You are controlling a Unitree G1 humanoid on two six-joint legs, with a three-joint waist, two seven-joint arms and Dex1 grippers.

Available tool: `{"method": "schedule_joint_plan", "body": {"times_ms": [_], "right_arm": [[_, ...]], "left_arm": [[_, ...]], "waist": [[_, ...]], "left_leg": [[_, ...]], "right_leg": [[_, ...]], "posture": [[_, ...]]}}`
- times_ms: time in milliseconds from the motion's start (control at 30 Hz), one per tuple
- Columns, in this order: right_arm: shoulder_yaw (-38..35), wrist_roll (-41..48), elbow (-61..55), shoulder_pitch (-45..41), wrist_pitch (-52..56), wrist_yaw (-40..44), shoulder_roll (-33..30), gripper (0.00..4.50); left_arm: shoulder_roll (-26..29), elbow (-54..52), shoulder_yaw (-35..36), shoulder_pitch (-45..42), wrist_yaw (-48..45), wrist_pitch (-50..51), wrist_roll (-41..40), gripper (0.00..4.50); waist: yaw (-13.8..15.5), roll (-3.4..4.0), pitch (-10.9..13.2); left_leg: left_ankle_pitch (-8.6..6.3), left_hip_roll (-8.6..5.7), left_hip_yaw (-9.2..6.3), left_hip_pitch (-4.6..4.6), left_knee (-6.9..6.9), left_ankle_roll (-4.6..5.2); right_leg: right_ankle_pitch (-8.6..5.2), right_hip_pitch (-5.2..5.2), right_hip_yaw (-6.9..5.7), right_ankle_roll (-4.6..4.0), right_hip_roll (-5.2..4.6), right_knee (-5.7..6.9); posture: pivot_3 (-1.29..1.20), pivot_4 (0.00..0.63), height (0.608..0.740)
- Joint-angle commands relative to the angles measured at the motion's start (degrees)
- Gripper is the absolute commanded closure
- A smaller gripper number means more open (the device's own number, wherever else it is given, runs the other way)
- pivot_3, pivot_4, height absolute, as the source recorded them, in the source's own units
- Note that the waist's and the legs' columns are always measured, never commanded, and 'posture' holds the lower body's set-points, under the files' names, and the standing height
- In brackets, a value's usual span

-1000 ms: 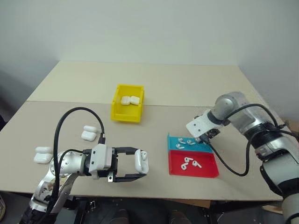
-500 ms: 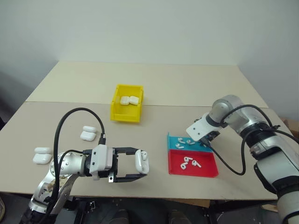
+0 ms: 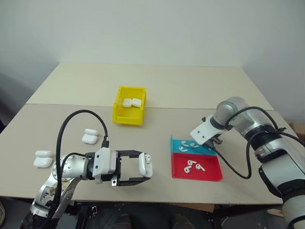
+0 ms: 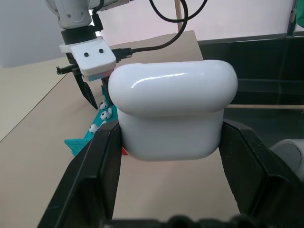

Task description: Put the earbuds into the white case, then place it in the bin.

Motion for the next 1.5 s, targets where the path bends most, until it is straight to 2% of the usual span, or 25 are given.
{"method": "schedule_joint_plan", "body": {"times_ms": [33, 1500], "right_arm": [[-1.06, -0.64, 0.72, -1.72, -1.54, -0.64, -0.54, 2.73], [-0.91, -1.56, 1.29, -1.15, -3.94, -2.03, 0.2, 2.73]], "left_arm": [[0.38, -1.82, 0.06, -0.44, 0.08, -1.0, -0.16, 1.73], [0.13, -0.49, -0.57, -0.86, -0.01, -2.88, 1.48, 1.73]], "waist": [[0.0, 0.0, 0.0], [-0.05, 0.0, 0.0]], "left_leg": [[0.0, 0.0, 0.0, 0.0, 0.0, 0.0], [0.01, 0.0, 0.03, 0.17, 0.02, -0.01]], "right_leg": [[0.0, 0.0, 0.0, 0.0, 0.0, 0.0], [-0.02, 0.03, 0.04, -0.03, 0.01, 0.25]], "posture": [[0.0, 0.15, 0.74], [0.0, 0.15, 0.74]]}}
